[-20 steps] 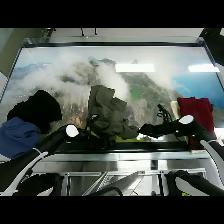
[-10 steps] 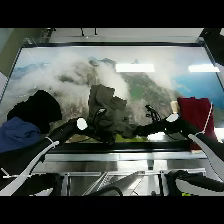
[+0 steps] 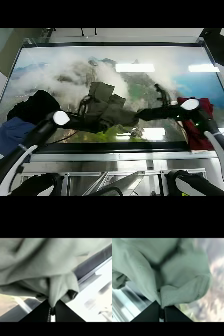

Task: Fold the shirts.

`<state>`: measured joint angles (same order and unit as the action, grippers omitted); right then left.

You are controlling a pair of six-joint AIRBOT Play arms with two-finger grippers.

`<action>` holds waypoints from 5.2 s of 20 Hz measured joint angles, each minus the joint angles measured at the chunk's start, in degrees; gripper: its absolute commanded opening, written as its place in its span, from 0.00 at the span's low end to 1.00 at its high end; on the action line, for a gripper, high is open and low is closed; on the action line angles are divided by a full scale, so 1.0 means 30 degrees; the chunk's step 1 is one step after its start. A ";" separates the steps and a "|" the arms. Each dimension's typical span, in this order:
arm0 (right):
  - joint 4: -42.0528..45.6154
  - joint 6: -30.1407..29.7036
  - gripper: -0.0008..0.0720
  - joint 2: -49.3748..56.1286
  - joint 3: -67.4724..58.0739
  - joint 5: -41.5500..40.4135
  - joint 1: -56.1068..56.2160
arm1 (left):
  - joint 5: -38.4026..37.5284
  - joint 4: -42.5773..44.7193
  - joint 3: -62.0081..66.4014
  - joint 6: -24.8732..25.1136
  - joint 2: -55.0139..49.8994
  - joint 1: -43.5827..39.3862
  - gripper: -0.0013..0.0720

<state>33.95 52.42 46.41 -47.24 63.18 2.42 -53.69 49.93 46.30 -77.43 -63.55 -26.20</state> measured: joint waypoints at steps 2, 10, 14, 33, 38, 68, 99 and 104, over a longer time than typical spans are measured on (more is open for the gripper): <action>-0.0007 0.0153 0.04 -0.1443 -0.1581 0.0852 -0.1406 | -0.0998 0.0000 0.0707 -0.0007 0.2310 0.1195 0.04; -0.2178 0.0503 0.04 -0.6572 -0.8466 0.2433 -0.4962 | -0.4073 -0.0809 0.7592 -0.0044 0.9959 0.6849 0.04; -0.1537 0.0510 0.04 -0.7337 -1.1715 0.2557 -0.5231 | -0.4911 0.0736 1.1074 0.0102 1.1489 0.9311 0.04; -0.1129 -0.0889 0.55 0.2739 -0.2659 -0.1071 -0.6426 | -0.4896 0.0124 1.2407 0.3184 -0.6812 0.5268 0.93; 0.0364 -0.0998 0.92 0.3475 -0.2543 -0.0576 -0.9063 | -0.8007 0.1749 1.0469 0.1071 -0.6091 0.5931 0.93; -0.0583 -0.2229 0.49 0.8546 -0.2914 -0.3468 -0.7555 | 0.3315 0.0714 -0.2178 -0.3009 -0.2361 -0.3038 0.04; -0.4226 -0.3920 0.04 -0.4306 -0.5901 -0.1756 -0.9639 | -0.7628 0.4313 1.1278 0.0838 0.3614 0.8116 0.04; -0.4699 -0.4371 0.04 -0.8517 -0.7096 -0.4116 -0.9821 | -0.7672 0.4371 1.5985 0.1049 0.4459 0.8138 0.04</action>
<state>19.86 39.31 20.86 -68.53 50.83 -27.05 -76.71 63.05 94.26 -74.28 -50.17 -1.78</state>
